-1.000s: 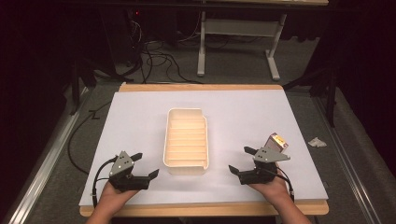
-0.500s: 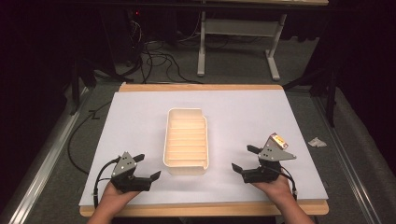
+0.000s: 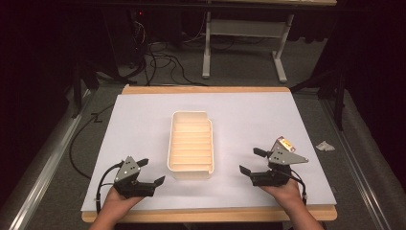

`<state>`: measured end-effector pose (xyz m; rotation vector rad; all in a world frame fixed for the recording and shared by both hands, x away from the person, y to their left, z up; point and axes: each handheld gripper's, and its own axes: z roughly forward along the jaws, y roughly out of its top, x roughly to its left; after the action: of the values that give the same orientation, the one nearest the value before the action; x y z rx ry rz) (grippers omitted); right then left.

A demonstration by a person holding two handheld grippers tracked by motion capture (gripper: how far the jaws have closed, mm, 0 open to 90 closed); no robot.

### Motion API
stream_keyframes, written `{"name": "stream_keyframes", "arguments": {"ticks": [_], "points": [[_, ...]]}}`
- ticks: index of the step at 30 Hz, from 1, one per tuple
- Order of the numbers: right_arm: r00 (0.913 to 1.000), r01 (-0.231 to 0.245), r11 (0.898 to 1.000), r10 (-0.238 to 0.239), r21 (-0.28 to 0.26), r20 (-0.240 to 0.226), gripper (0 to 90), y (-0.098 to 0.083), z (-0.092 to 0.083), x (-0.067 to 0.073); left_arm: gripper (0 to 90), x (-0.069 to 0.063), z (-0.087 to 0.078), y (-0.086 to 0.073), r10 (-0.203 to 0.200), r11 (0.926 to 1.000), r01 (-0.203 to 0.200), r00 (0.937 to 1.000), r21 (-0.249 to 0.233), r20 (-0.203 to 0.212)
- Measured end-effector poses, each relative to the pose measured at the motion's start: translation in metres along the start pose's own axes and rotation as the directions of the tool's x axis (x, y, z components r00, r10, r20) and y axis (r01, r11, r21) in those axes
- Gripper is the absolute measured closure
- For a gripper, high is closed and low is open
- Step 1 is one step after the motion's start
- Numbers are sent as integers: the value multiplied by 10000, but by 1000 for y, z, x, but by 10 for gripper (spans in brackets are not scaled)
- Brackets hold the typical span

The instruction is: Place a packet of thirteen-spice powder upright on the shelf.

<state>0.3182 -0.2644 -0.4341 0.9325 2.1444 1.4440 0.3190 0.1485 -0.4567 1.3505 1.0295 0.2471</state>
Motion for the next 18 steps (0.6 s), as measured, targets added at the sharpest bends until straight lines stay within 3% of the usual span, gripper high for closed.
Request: {"name": "stream_keyframes", "arguments": {"ticks": [15,18], "points": [[10000,86,9999,-86,-149,-21,124,12,-10,3,122,0,0,-1,13,10000,-14,10000,77,55],[9997,240,9997,-238,-95,114,77,16,-13,3,122,0,0,-1,62,9999,-62,10000,125,63]]}}
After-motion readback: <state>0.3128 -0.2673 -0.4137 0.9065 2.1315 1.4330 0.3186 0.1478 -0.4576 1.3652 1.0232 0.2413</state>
